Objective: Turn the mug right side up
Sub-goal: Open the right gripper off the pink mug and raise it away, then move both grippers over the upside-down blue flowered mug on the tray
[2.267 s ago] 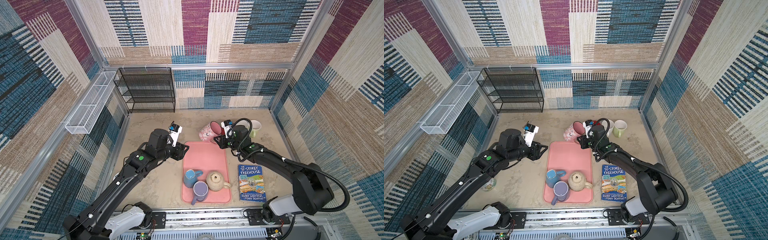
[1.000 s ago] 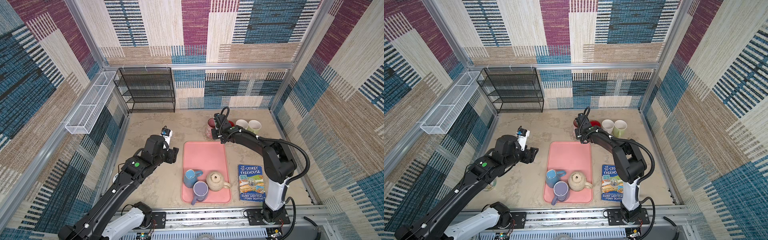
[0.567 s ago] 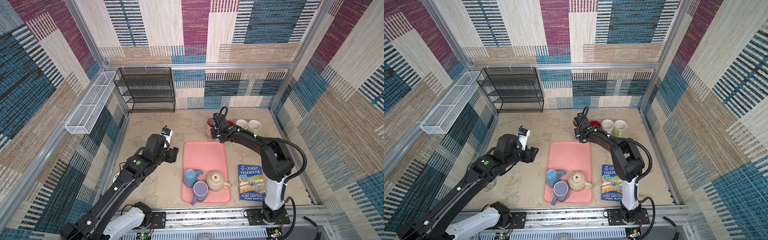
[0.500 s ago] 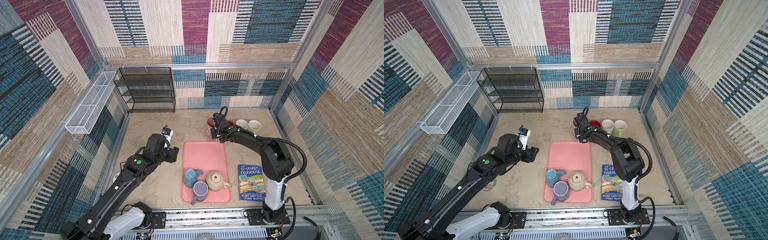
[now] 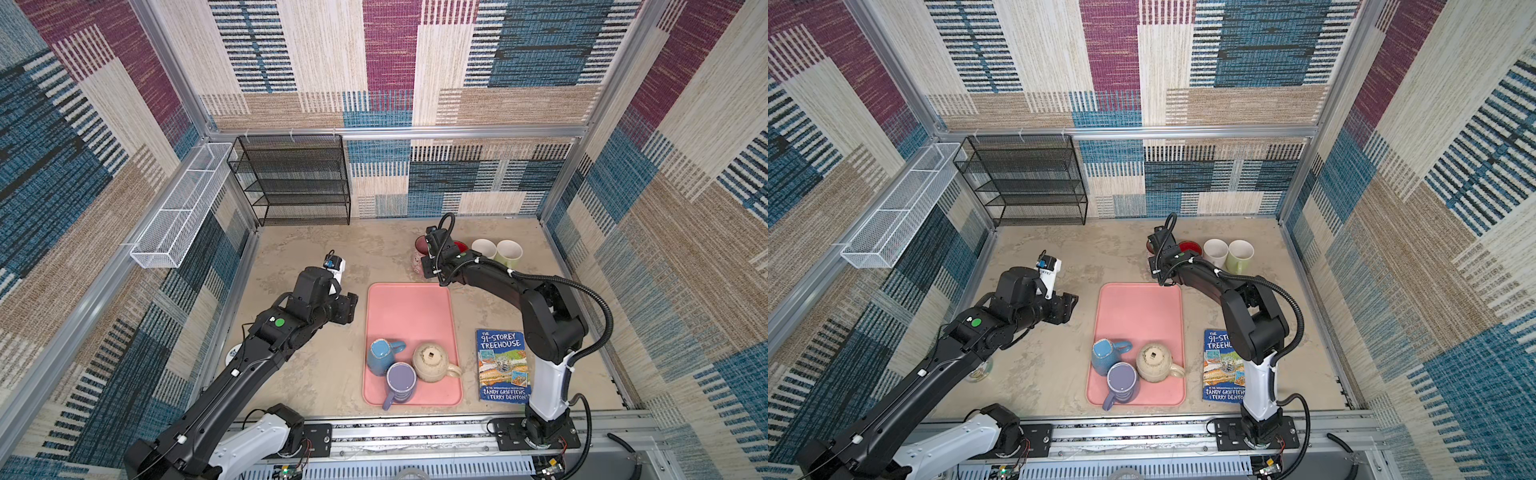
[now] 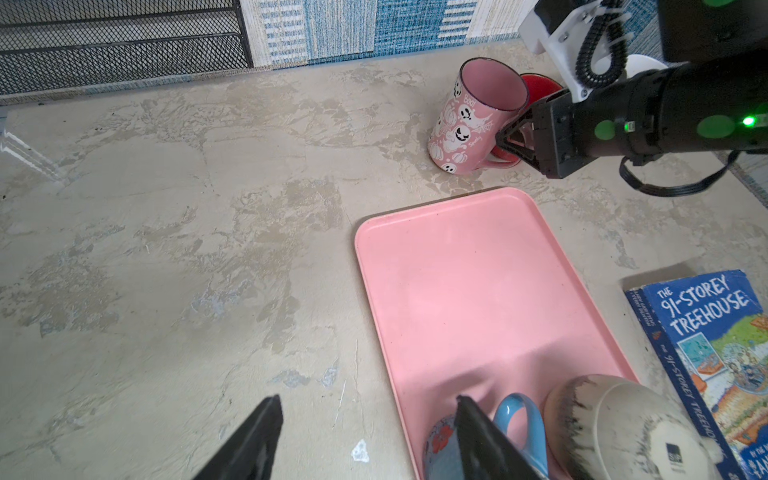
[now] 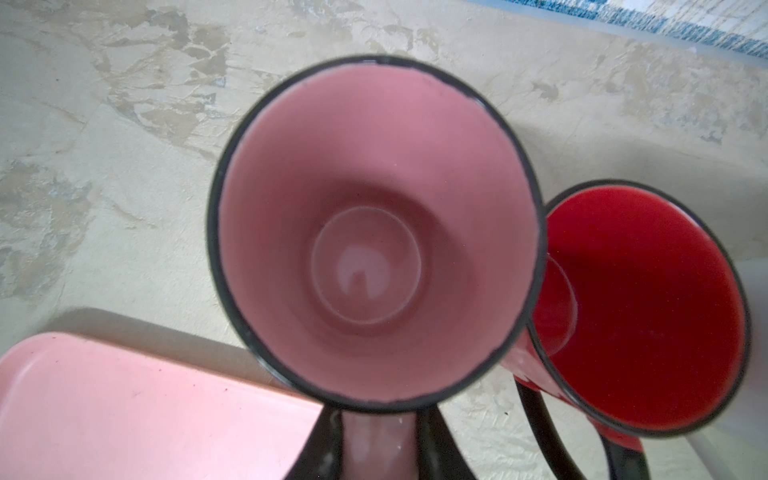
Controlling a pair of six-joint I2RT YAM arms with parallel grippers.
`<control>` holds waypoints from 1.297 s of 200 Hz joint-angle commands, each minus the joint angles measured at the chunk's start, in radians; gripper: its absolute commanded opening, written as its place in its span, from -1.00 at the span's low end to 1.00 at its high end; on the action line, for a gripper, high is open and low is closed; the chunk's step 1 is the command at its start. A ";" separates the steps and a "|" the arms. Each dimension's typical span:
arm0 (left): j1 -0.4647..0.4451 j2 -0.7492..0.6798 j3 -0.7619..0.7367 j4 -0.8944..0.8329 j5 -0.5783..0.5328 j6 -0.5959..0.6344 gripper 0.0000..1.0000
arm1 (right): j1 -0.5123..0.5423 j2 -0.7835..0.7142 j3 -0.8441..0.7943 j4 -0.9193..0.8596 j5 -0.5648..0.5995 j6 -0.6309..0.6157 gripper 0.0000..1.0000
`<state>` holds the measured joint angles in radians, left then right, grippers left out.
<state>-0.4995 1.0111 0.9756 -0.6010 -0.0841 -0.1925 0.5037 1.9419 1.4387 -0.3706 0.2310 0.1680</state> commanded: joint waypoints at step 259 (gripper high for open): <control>-0.178 -0.102 -0.074 -0.268 0.176 -0.221 0.41 | 0.226 -0.549 -0.505 0.107 -0.260 -0.073 0.58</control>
<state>-0.6361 0.9073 0.9424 -0.8349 0.1074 -0.3462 0.7288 1.4094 0.9527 -0.3283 -0.0078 0.0753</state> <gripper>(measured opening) 0.712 0.787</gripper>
